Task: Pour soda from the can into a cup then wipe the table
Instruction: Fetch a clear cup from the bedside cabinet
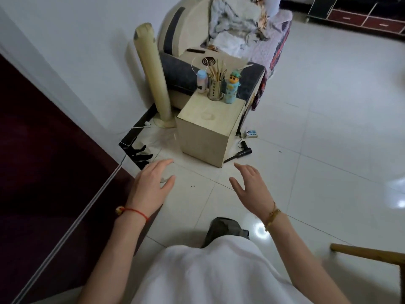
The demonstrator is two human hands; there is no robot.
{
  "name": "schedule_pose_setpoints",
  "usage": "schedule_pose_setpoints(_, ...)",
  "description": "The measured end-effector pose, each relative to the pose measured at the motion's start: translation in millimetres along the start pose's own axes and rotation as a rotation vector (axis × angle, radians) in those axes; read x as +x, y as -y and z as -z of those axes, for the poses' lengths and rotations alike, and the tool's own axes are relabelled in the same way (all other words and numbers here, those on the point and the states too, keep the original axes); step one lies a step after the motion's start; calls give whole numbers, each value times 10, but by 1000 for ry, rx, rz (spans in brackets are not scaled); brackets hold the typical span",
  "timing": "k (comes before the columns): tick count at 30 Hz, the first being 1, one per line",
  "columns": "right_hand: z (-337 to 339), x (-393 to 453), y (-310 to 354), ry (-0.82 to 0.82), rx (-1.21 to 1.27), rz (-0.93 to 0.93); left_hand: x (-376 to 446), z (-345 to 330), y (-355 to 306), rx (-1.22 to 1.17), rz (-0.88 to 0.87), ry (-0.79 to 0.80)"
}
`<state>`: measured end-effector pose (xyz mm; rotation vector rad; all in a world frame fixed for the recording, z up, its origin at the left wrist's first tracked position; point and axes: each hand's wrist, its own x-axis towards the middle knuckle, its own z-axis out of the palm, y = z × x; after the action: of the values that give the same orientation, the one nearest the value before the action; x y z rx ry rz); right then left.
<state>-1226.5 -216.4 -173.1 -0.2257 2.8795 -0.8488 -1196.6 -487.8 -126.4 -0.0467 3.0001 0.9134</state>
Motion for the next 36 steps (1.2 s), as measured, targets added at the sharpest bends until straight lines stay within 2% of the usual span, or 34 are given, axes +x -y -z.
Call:
schedule_pose_setpoints(9, -53, 1197, -252, 10, 19, -74, 1392, -184, 116, 19, -19, 66)
schedule_pose_setpoints(17, 386, 2707, -471, -9, 56, -74, 2989, -277, -77, 69, -62, 124)
schedule_pose_setpoints(23, 550, 3540, -690, 14, 47, -83, 3926, -485, -145, 110, -54, 143)
schedule_pose_setpoints(31, 280, 4256, -1024, 99, 89, -187, 4720, -937, 30, 178, -62, 178)
schedule_pose_setpoints(36, 2, 4700, -1202, 122, 131, -281, 5189, -1255, 245, 184, -27, 264)
